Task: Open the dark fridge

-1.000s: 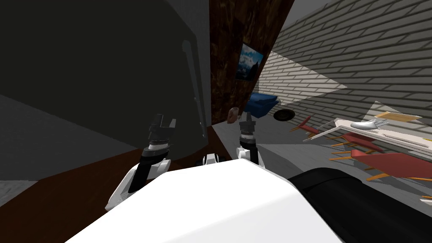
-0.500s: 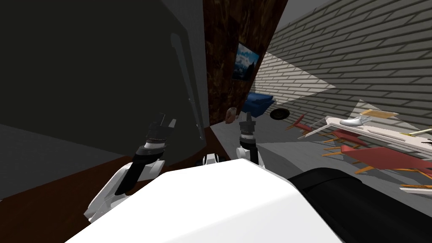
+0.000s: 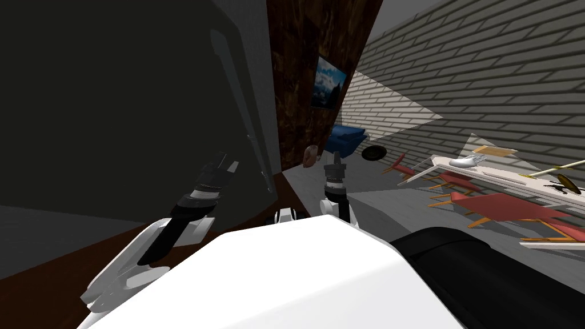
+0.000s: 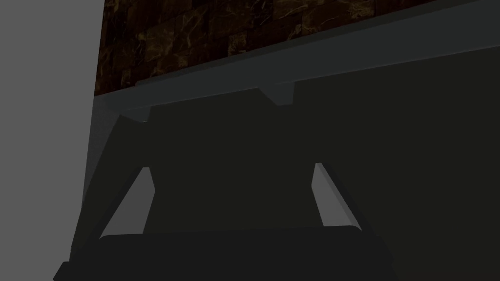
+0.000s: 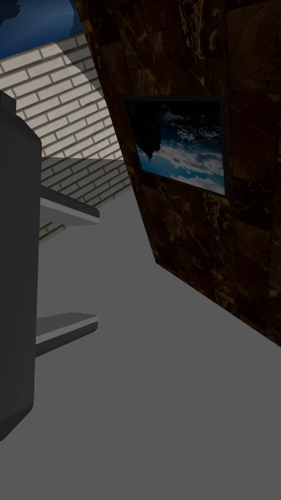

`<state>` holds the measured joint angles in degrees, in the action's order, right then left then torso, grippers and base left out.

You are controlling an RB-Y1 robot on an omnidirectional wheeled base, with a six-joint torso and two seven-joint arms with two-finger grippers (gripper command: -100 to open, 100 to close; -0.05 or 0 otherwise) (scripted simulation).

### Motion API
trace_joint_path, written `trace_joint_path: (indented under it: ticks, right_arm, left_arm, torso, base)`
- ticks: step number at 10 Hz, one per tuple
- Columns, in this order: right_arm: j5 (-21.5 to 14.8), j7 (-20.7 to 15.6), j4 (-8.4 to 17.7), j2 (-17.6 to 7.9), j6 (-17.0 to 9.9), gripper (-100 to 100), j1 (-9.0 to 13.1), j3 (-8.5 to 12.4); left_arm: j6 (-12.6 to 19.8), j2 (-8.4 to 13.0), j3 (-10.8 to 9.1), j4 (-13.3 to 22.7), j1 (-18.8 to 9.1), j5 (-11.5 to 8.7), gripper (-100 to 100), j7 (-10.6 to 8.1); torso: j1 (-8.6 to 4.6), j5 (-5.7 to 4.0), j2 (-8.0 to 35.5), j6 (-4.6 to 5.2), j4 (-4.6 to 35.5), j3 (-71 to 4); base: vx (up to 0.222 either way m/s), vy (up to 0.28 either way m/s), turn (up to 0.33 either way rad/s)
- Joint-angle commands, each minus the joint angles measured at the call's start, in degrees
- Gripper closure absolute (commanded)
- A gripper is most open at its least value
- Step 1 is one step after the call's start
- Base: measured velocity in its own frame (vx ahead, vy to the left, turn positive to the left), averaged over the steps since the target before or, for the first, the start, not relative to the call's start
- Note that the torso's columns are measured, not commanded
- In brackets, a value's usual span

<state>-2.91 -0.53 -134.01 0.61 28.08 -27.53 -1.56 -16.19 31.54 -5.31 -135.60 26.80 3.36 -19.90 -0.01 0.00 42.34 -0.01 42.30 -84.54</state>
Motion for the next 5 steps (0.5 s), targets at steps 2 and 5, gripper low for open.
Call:
trace_joint_path:
  ticks: [2, 5]
  right_arm:
    - [0.00, 0.00, 0.00, 0.00, 0.00, 0, 0.00, 0.00]
    - [0.00, 0.00, 0.00, 0.00, 0.00, 0, 0.00, 0.00]
  left_arm:
    - [3.93, 5.64, -1.86, -0.92, 0.15, -0.06, -100, -2.56]
    - [7.66, 10.45, -3.63, -1.46, 0.37, -0.07, -100, -4.75]
  torso:
    - [-0.01, 0.00, -0.11, 0.02, -0.03, -0.06]
    - [0.03, 0.01, 0.01, 0.00, 0.01, 0.01]
  base:
    - [0.072, -0.028, -0.081]
    - [0.048, -0.018, -0.054]
